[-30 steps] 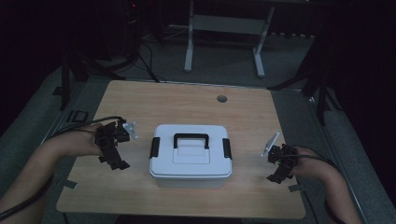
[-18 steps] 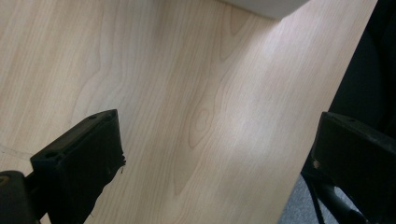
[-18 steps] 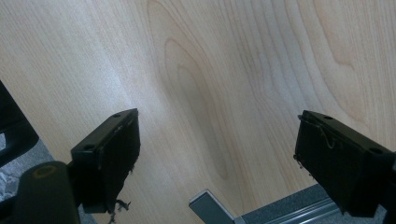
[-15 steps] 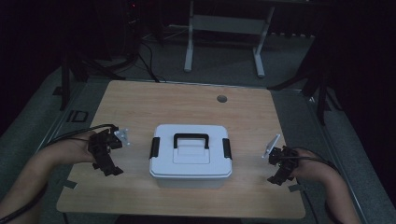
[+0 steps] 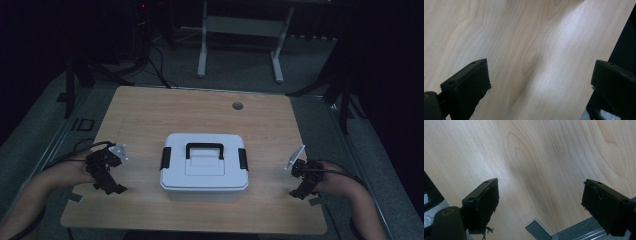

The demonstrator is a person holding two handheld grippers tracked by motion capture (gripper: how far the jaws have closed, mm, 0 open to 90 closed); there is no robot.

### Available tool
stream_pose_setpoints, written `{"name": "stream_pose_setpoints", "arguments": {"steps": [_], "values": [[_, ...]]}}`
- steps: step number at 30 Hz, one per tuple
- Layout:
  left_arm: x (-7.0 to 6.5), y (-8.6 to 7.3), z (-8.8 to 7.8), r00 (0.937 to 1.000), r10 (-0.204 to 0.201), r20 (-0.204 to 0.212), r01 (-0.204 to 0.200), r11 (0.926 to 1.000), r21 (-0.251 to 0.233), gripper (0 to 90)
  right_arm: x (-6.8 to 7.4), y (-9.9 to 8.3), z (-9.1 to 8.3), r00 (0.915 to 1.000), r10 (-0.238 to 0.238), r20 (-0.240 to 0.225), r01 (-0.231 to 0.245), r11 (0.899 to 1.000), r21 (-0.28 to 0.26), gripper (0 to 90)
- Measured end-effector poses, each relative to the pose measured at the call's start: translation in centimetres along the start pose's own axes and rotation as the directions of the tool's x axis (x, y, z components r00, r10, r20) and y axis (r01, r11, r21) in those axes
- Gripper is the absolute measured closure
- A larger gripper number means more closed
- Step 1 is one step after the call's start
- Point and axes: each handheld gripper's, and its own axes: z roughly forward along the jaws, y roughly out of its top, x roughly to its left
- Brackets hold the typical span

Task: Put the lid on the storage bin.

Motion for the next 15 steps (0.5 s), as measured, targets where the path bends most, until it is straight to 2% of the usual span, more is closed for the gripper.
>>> {"name": "stream_pose_setpoints", "arguments": {"steps": [1,3,10,15], "values": [[0.0,0.0,0.0,1.0,0.0,0.0,0.0,1.0,0.0,1.4,0.0,0.0,0.0,1.0,0.0,0.0,0.0,1.0,0.0,13.8],[0.5,-0.9,0.9,0.9993,-0.034,0.014,0.034,0.9993,-0.013,1.4,0.0,-0.1,0.2,1.0,0.001,-0.001,-0.001,1.0,-0.007,13.8],[0.5,-2.2,2.6,0.9986,-0.049,0.022,0.048,0.9987,0.016,1.4,-0.2,-0.3,0.5,1.0,0.003,-0.001,-0.003,1.0,-0.007,13.9],[0.4,-2.7,2.9,0.9982,-0.056,0.023,0.055,0.9984,0.015,1.4,-0.1,-0.3,0.8,1.0,0.002,-0.003,-0.002,1.0,-0.01,13.9]]}}
